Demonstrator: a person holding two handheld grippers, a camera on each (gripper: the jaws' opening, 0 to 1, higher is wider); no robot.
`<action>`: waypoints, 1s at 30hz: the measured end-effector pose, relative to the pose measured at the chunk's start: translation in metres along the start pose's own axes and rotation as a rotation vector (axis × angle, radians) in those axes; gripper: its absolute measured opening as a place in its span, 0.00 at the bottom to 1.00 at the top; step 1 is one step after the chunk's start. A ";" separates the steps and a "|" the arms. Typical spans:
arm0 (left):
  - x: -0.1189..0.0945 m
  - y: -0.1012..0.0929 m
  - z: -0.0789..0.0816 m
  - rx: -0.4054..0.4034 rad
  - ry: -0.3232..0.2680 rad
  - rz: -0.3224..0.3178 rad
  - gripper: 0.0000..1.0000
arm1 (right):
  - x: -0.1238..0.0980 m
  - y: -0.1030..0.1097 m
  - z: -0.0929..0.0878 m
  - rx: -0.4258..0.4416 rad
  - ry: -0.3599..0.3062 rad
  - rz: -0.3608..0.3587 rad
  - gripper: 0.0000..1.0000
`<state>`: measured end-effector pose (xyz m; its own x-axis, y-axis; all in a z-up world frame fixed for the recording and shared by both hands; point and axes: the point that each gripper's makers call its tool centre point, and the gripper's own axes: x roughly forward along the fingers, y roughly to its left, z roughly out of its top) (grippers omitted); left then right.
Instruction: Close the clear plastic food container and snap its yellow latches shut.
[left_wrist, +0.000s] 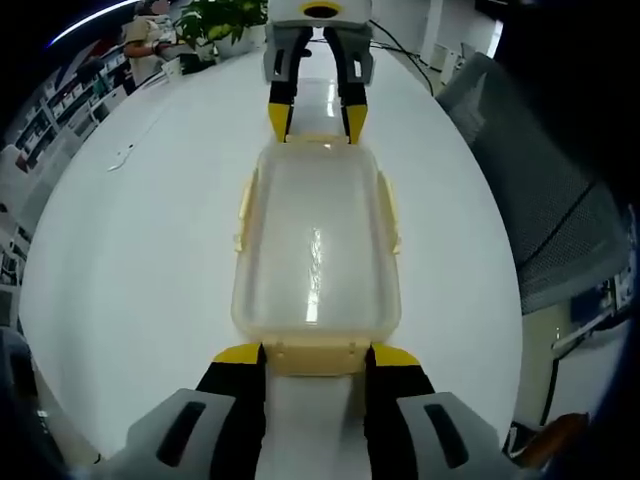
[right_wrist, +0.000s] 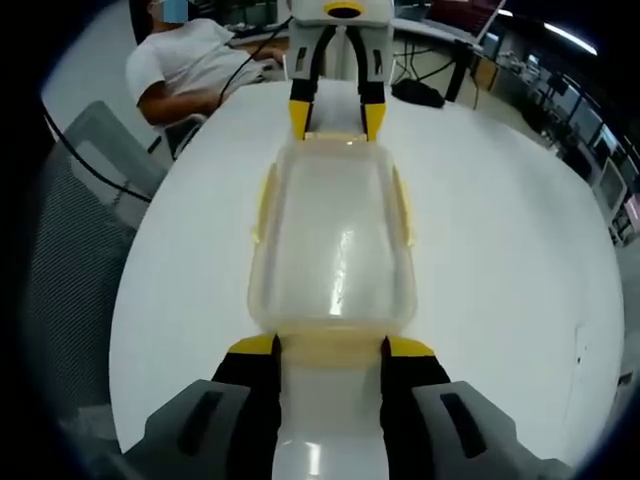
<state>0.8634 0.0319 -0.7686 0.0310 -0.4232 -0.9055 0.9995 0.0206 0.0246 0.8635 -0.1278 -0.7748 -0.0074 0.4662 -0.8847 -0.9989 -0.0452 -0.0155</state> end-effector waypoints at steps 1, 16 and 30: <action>-0.001 0.000 0.001 0.001 0.001 0.002 0.32 | -0.001 0.000 0.001 0.000 -0.003 0.000 0.35; -0.018 -0.006 0.016 0.008 0.009 0.016 0.32 | -0.021 0.006 0.006 -0.008 -0.013 0.002 0.35; -0.032 -0.009 0.041 0.025 0.007 0.031 0.32 | -0.048 0.011 0.003 -0.012 -0.013 -0.005 0.35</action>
<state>0.8539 0.0085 -0.7227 0.0624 -0.4163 -0.9071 0.9979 0.0112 0.0635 0.8525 -0.1480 -0.7315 -0.0027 0.4781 -0.8783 -0.9983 -0.0528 -0.0256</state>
